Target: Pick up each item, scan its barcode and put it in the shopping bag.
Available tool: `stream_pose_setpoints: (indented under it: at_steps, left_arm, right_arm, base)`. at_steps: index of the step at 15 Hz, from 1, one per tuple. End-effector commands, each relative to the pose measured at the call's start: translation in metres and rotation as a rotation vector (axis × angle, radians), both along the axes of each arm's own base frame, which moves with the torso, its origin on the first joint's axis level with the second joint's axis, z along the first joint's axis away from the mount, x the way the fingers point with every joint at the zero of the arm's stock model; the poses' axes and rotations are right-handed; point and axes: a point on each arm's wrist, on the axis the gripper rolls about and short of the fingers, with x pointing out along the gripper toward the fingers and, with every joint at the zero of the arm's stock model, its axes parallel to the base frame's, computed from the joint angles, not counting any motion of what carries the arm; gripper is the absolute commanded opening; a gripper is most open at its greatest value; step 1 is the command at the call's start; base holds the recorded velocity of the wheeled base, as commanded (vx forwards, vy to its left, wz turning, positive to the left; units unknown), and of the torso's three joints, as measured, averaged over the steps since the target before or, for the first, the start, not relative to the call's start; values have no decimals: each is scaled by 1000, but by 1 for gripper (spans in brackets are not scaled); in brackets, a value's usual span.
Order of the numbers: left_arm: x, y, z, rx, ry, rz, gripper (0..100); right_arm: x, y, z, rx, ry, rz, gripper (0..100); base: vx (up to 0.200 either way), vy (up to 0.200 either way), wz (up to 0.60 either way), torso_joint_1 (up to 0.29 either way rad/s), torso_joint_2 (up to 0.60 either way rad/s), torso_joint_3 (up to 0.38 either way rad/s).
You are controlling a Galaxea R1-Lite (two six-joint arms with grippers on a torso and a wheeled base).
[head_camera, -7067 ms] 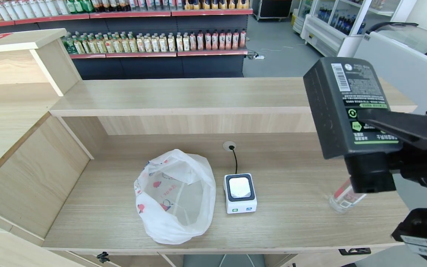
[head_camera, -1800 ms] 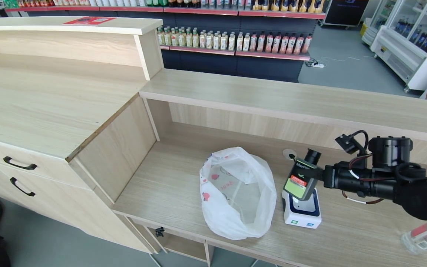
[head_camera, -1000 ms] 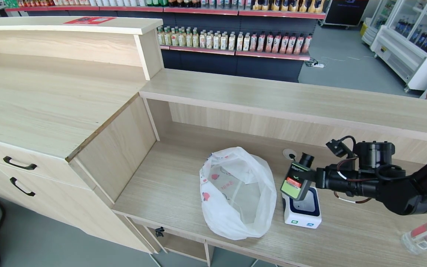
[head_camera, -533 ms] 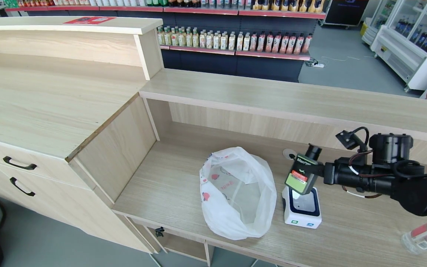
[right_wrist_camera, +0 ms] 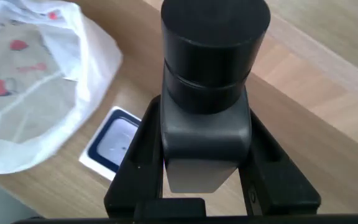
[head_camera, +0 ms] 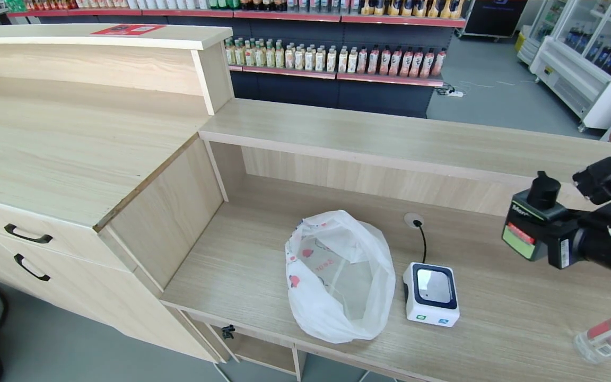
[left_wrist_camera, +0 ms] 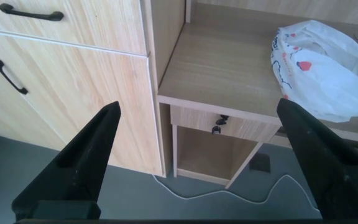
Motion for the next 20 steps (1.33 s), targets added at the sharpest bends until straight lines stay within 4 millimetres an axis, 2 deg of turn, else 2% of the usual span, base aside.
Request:
stream_pose_setpoints:
  at_steps: [1, 4, 8, 10, 12, 15, 17, 20]
  left_arm:
    - [0, 0, 0, 0, -1, 1, 100]
    - [0, 0, 0, 0, -1, 1, 100]
    - [0, 0, 0, 0, -1, 1, 100]
    - [0, 0, 0, 0, -1, 0, 100]
    - [0, 0, 0, 0, -1, 0, 100]
    - [0, 0, 0, 0, -2, 1, 100]
    - [0, 0, 0, 0, -1, 1, 100]
    - [0, 0, 0, 0, -1, -2, 100]
  right_arm:
    - [-21, -3, 18, -19, -99, -41, 0]
    - [-27, 4, 24, -25, -139, -51, 0]
    - [-39, 35, 24, 3, -145, 89, 0]
    - [-37, 48, 20, -3, -130, 99, 0]
    - [-22, 53, 9, -2, -91, 98, 0]
    - [18, 37, -27, -1, 49, 33, 0]
    - [39, 24, -46, 50, 70, 170, 0]
    - [56, 17, -65, 97, 60, 328, 0]
  base:
    - [0, 0, 0, 0, 0, 0]
    - [0, 0, 0, 0, 0, 0]
    - [0, 0, 600, 0, 0, 2]
    - [0, 0, 600, 5, 2, 2]
    - [0, 0, 300, 4, -1, 1]
    - [0, 0, 0, 0, 0, 0]
    - [0, 0, 0, 0, 0, 0]
    - [0, 0, 0, 0, 0, 0]
